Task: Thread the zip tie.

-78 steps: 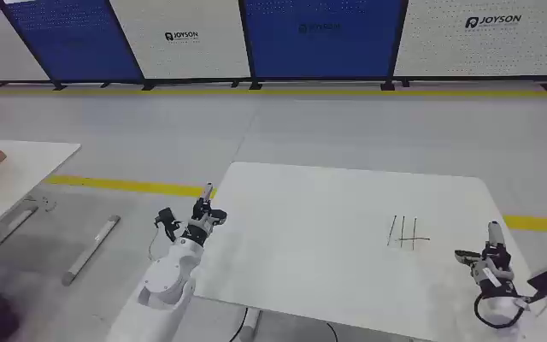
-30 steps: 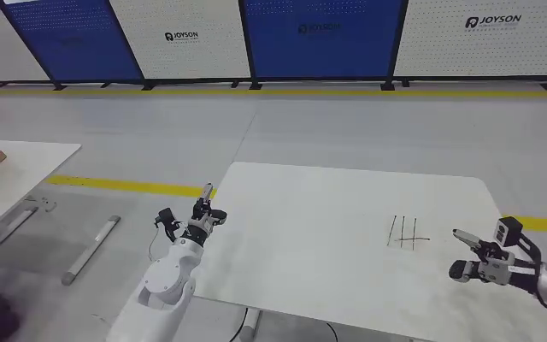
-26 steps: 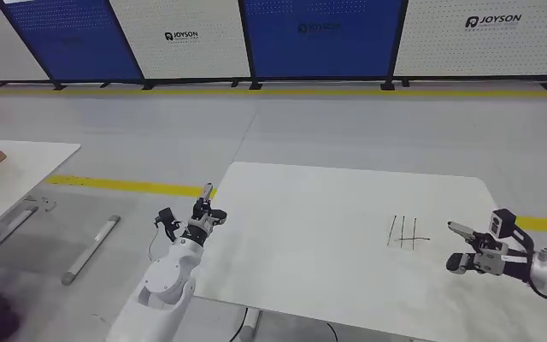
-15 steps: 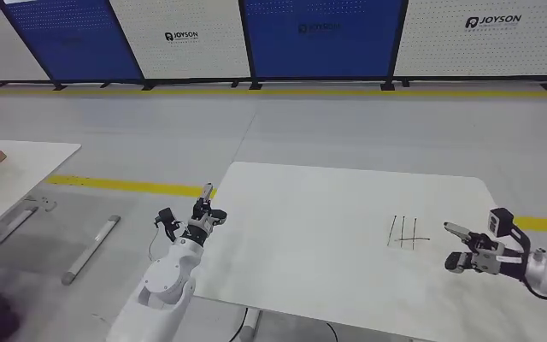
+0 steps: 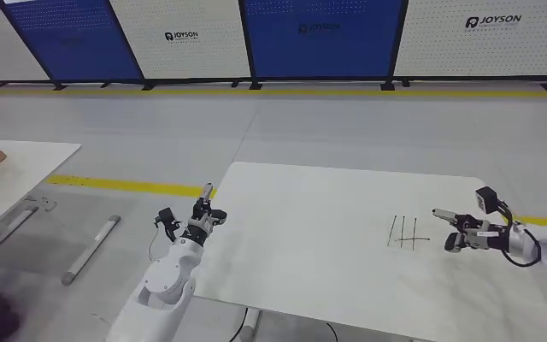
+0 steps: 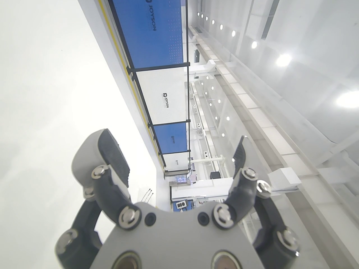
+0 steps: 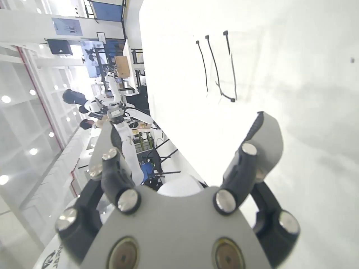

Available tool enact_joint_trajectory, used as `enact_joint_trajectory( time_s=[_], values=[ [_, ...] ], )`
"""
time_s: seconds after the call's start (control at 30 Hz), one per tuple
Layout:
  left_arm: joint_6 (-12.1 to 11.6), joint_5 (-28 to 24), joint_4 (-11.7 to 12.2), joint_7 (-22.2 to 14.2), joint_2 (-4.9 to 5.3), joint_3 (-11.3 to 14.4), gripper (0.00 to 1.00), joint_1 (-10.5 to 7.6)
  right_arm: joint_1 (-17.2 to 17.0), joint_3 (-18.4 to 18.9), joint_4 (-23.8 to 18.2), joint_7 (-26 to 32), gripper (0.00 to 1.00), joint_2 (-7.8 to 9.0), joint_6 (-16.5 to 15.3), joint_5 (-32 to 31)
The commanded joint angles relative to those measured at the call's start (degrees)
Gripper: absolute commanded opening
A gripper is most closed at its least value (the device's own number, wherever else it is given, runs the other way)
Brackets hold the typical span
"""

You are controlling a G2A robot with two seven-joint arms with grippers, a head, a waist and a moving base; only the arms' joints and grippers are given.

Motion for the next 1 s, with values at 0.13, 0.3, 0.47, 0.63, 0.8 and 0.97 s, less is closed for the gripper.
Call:
enact_joint_trajectory(
  time_s=[0.13,0.3,0.47,0.63,0.8,0.97],
  values=[
    [0.0,0.0,0.0,0.0,0.0,0.0,1.0,0.0,0.05,0.1,0.13,0.0,1.0,-0.01,0.04,0.13],
    [0.0,0.0,0.0,0.0,0.0,0.0,1.0,0.0,0.05,0.1,0.13,0.0,1.0,-0.01,0.04,0.13],
    [0.0,0.0,0.0,0.0,0.0,0.0,1.0,0.0,-2.83,-1.59,-3.23,-14.63,1.0,-0.53,-6.64,-3.89],
    [0.0,0.0,0.0,0.0,0.0,0.0,1.0,0.0,-2.31,-3.82,-2.06,-17.57,1.0,-1.01,-9.22,-5.59],
    [0.0,0.0,0.0,0.0,0.0,0.0,1.0,0.0,0.97,-7.37,2.75,-11.02,1.0,-2.03,-12.72,-3.79],
    [0.0,0.0,0.0,0.0,0.0,0.0,1.0,0.0,2.89,-8.13,6.28,-10.93,1.0,-2.2,-12.16,-4.58]
  ],
)
